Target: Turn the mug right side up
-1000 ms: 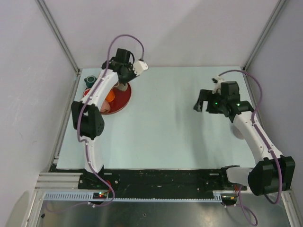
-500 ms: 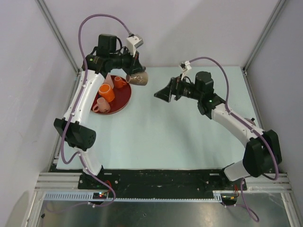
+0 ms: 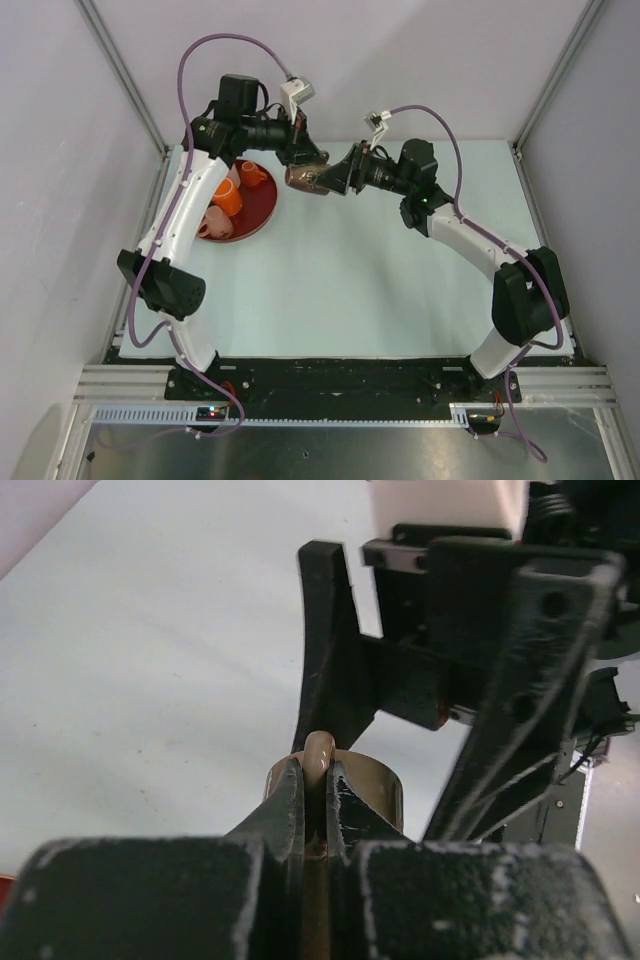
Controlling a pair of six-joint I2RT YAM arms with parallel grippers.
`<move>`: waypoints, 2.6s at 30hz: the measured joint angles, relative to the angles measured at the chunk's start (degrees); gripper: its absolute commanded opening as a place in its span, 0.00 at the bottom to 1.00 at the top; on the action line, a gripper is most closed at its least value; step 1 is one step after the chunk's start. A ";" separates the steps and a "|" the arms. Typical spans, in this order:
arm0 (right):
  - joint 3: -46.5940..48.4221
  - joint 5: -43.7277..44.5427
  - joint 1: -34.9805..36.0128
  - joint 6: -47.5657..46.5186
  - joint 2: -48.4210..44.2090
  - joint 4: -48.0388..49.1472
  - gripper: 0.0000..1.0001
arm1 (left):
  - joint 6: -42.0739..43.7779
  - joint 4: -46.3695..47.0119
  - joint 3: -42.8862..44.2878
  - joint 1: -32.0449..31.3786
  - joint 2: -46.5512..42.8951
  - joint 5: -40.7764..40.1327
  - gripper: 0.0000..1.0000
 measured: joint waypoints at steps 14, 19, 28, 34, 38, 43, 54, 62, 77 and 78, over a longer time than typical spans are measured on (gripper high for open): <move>3.48 6.01 2.36 -10.75 -0.20 -22.84 0.00 | 1.88 1.22 -0.13 3.02 -0.02 -0.15 0.99; 4.85 19.06 10.21 -29.73 -1.99 -48.33 0.00 | 9.25 1.95 -5.73 8.07 -1.95 -11.41 1.00; 5.44 33.20 29.49 -47.08 4.09 -76.24 0.00 | 23.45 0.00 -18.34 10.62 -2.75 -40.44 0.97; 6.27 40.00 32.33 -48.65 10.88 -79.21 0.00 | 22.45 0.24 -25.68 18.34 -4.26 -42.12 0.78; 6.36 42.23 33.68 -48.61 11.34 -78.49 0.11 | 21.38 0.17 -31.78 26.27 -5.62 -40.35 0.63; 6.34 43.60 34.25 -48.22 11.37 -77.79 0.55 | 22.12 1.03 -38.23 34.07 -5.75 -38.18 0.63; 6.34 42.03 33.31 -48.41 5.03 -77.05 0.78 | 29.46 11.69 -46.25 33.70 -5.51 -33.97 0.57; 6.34 40.06 30.82 -48.41 2.58 -77.00 0.78 | 33.86 15.89 -46.23 32.30 -1.14 -33.57 0.51; 6.34 38.40 29.31 -47.93 1.84 -77.40 0.80 | 37.09 15.93 -46.14 29.62 3.82 -32.20 0.03; 6.34 38.18 29.05 -47.87 1.55 -77.42 0.81 | 36.83 16.06 -46.14 29.55 3.80 -32.15 0.01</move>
